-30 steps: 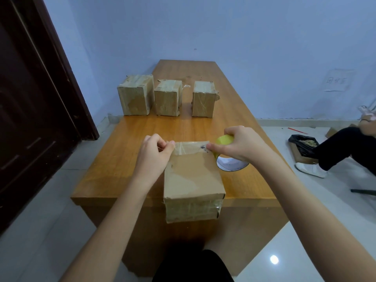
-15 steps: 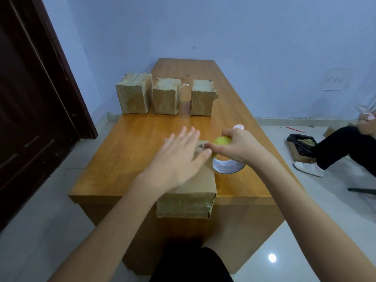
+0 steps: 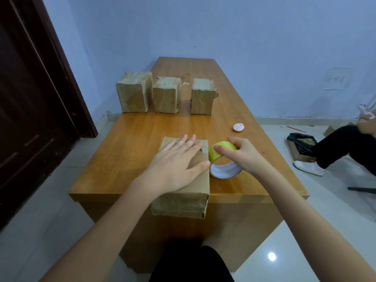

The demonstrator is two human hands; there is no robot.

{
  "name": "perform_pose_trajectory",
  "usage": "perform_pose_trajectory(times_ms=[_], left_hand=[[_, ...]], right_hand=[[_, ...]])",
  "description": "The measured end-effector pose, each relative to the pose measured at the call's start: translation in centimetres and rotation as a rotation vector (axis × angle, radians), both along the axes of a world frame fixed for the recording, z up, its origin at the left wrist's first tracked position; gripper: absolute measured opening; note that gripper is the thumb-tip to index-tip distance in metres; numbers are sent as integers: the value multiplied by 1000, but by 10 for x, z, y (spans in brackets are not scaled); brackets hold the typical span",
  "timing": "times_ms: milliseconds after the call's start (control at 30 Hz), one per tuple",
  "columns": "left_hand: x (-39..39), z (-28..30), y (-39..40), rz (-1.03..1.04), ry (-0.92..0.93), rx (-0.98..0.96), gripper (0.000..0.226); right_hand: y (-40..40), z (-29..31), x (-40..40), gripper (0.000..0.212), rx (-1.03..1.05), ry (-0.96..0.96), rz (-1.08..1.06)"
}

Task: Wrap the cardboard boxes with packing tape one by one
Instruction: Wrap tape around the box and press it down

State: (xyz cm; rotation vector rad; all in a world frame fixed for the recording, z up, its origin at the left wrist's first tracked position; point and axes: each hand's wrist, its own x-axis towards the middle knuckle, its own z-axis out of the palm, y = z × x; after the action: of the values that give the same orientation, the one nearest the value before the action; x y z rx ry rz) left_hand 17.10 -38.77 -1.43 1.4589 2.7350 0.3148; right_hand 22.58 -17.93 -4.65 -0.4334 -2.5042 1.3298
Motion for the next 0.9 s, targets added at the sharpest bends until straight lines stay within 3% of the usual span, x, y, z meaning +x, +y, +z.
perform_pose_trajectory(times_ms=[200, 333, 533, 667, 833, 900], left_hand=[[3, 7, 10, 10, 172, -24, 69], [3, 2, 8, -55, 13, 0, 70], [0, 2, 6, -85, 10, -57, 75], [1, 2, -4, 108, 243, -14, 84], [0, 0, -28, 208, -36, -135, 95], [-1, 3, -28, 200, -4, -170, 92]], right_hand=[[-5, -3, 0, 39, 65, 41, -32], [-8, -2, -2, 38, 95, 48, -43], [-11, 0, -3, 37, 137, 26, -42], [-13, 3, -5, 38, 155, 15, -54], [-16, 4, -7, 38, 205, -6, -49], [-17, 6, -8, 34, 240, -35, -45]])
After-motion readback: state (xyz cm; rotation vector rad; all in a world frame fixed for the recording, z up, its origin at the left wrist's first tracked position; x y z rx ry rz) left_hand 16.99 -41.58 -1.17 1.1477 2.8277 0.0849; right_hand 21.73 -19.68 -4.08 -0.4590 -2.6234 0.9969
